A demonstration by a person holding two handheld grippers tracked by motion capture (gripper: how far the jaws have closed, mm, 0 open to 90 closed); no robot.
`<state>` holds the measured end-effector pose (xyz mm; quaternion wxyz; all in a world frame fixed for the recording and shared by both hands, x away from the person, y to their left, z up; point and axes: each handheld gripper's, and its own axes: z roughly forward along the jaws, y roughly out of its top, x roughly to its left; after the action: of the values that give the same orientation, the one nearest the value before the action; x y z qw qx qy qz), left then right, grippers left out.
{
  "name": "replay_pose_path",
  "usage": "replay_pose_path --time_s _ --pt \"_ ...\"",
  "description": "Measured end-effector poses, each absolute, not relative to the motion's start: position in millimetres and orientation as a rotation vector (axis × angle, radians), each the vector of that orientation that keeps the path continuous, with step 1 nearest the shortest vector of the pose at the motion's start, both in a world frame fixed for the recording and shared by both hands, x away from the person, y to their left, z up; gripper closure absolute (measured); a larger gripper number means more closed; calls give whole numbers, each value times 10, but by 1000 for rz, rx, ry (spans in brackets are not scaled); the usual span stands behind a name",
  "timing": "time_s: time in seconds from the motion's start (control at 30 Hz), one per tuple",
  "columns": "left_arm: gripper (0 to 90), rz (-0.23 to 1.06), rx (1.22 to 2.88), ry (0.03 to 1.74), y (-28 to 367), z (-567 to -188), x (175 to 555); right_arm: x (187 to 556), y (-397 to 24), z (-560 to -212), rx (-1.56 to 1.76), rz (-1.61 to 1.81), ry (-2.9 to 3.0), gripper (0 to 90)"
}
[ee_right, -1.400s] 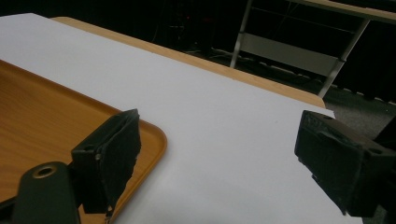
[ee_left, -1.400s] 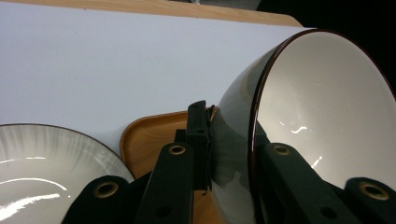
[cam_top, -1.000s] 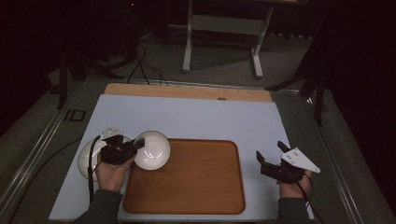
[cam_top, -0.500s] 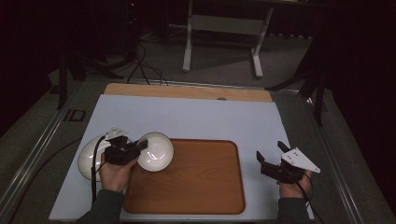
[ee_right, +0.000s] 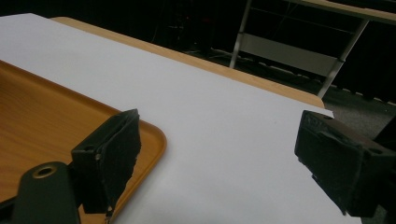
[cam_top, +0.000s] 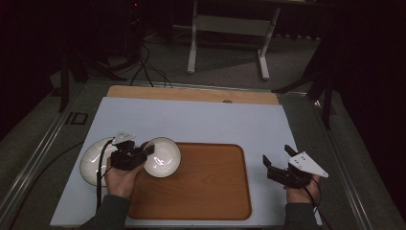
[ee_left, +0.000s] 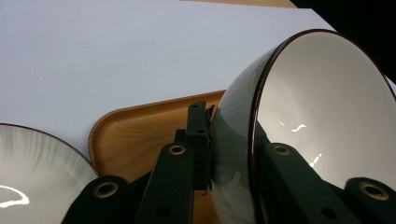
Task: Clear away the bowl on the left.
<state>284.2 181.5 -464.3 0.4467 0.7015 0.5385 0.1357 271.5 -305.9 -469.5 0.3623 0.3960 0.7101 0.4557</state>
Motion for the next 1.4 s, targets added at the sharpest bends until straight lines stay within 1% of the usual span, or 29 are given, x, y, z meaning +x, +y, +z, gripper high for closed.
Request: replay_pose_path --time_s 1.4 --pt "807 299 1794 1308 1593 -4740 2867 2714 -3066 -4695 1020 1173 1826 140"
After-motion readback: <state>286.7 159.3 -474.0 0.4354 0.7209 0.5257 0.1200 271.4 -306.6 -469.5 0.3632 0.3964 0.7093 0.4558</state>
